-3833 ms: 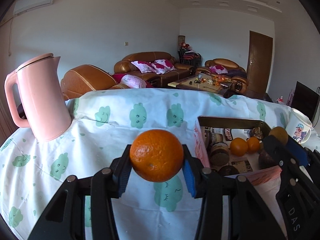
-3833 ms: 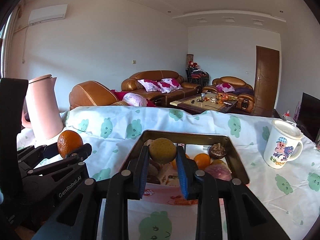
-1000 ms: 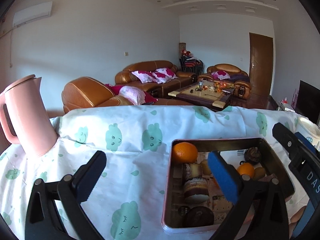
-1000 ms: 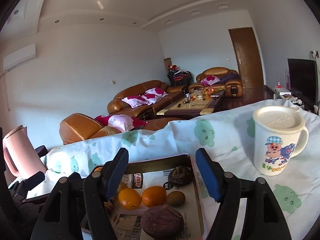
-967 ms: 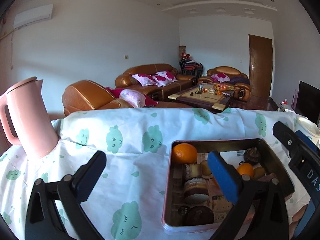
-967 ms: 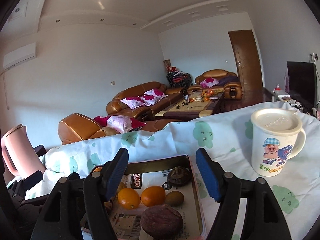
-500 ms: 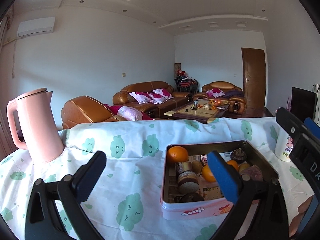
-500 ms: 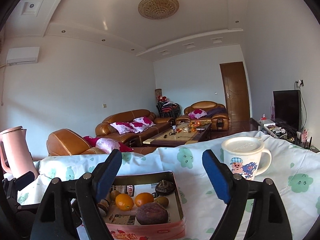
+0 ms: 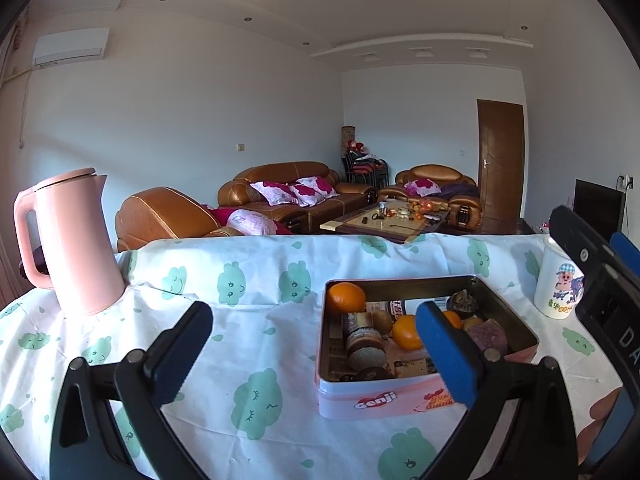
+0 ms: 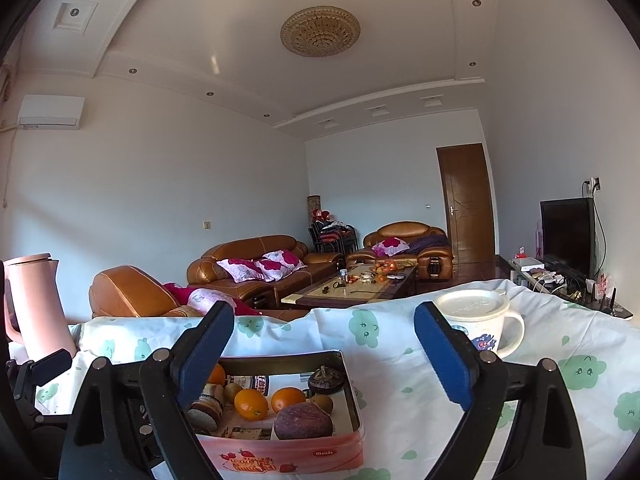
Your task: Organize fruits
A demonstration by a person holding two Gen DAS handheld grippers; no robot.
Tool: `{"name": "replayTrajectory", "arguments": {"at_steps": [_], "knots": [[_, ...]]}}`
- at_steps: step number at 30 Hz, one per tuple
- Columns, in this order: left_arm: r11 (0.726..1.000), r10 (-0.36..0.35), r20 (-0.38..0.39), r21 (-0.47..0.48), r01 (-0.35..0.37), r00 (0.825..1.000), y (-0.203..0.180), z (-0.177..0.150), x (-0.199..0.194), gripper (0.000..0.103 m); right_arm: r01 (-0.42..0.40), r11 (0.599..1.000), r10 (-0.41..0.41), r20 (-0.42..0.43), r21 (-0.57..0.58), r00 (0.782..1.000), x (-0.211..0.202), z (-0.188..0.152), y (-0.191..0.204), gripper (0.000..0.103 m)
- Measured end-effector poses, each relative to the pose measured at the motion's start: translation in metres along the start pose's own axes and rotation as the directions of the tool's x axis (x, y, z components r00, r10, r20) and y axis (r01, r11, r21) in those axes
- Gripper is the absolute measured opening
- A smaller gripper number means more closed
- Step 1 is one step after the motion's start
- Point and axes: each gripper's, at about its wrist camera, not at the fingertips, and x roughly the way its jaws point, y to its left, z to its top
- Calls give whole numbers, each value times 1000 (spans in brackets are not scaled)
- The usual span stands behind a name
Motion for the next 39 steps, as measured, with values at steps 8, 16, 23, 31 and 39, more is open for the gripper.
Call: {"name": "replayTrajectory", "arguments": {"at_steps": [8, 16, 23, 31, 39], "knots": [[1000, 15, -5, -9, -15, 1000, 2, -1, 0, 103, 9, 1000, -8, -10, 21, 1000, -1, 0, -3, 93], [1000, 14, -5, -6, -14, 1000, 3, -1, 0, 103, 7, 1000, -6, -43, 25, 999, -3, -1, -3, 93], [1000, 15, -4, -6, -15, 1000, 3, -1, 0, 103, 7, 1000, -6, -41, 20, 999, -5, -2, -2, 93], [1000, 16, -8, -3, -16, 1000, 3, -1, -1, 103, 6, 1000, -5, -41, 20, 999, -5, -2, -2, 93], [1000, 24, -17, 3, -24, 1000, 2, -1, 1, 103, 8, 1000, -7, -43, 21, 999, -4, -2, -2, 93]]}}
